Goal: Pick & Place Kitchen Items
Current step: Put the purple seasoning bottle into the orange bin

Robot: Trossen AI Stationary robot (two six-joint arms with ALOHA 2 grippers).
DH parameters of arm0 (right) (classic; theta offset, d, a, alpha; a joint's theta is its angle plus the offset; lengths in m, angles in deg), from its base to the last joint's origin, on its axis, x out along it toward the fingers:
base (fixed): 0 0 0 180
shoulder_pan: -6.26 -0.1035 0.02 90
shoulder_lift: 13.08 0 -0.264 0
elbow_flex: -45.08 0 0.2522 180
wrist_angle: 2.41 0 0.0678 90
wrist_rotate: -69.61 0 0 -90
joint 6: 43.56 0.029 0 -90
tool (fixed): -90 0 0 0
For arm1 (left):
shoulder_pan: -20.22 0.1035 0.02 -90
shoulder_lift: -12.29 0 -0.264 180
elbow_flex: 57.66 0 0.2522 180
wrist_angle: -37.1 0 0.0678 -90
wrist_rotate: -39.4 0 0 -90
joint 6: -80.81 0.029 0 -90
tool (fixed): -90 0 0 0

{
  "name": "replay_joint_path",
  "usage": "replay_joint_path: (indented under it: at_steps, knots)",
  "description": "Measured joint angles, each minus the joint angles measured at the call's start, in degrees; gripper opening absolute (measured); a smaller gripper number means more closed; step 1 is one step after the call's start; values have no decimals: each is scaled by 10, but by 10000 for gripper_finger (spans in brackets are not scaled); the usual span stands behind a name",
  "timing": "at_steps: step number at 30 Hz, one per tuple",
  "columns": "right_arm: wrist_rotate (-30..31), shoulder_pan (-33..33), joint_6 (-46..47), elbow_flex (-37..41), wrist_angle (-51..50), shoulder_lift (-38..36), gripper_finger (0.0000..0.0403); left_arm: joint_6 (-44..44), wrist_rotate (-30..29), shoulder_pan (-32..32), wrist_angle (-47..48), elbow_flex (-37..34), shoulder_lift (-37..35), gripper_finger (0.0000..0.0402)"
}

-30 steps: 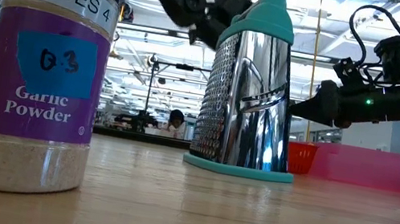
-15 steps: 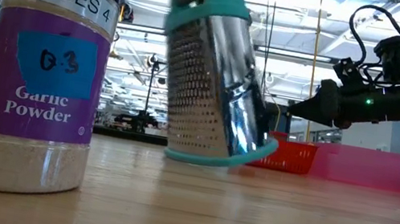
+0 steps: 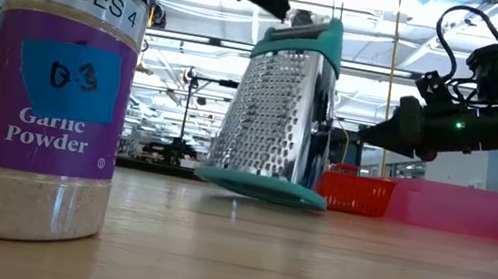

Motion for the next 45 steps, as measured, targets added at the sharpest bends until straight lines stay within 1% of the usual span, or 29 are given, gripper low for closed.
replay_joint_path:
  at_steps: [2, 4, 18, 20, 24, 29, 33, 36, 41, 42, 45]
  knots:
    - [0, 0, 0, 0, -1, 0, 128, -1, 15, -8, 28, 0, 2, 150]
    - [0, 0, 0, 0, -1, 0, 128, -2, 17, -18, 44, 0, 2, 150]
    - [-1, 0, -4, 0, -1, 0, 128, -11, 11, -96, 67, -1, -9, 150]
    - [-1, 0, -4, 0, -1, 0, 128, -14, 11, -112, 76, 0, -12, 150]
    - [-1, 0, -4, 0, -1, 0, 128, -40, 12, -157, 126, 0, -17, 150]
    - [-1, 0, -4, 0, -1, 0, 128, -85, 8, -225, 138, 0, -19, 150]
    - [-6, -2, 4, 0, 2, 0, 128, -146, -42, -288, 158, 0, -21, 150]
    - [-40, -2, 16, 0, 6, 0, 128, -206, -90, -336, 177, 0, -21, 150]
    - [-127, -11, 35, 0, 42, 0, 128, -301, -158, -410, 179, 0, -21, 150]
    - [-137, -18, 36, 0, 51, 0, 128, -318, -169, -425, 177, 0, -21, 150]
    - [-139, -52, 35, 0, 78, 0, 128, -358, -205, -466, 178, 0, -17, 150]
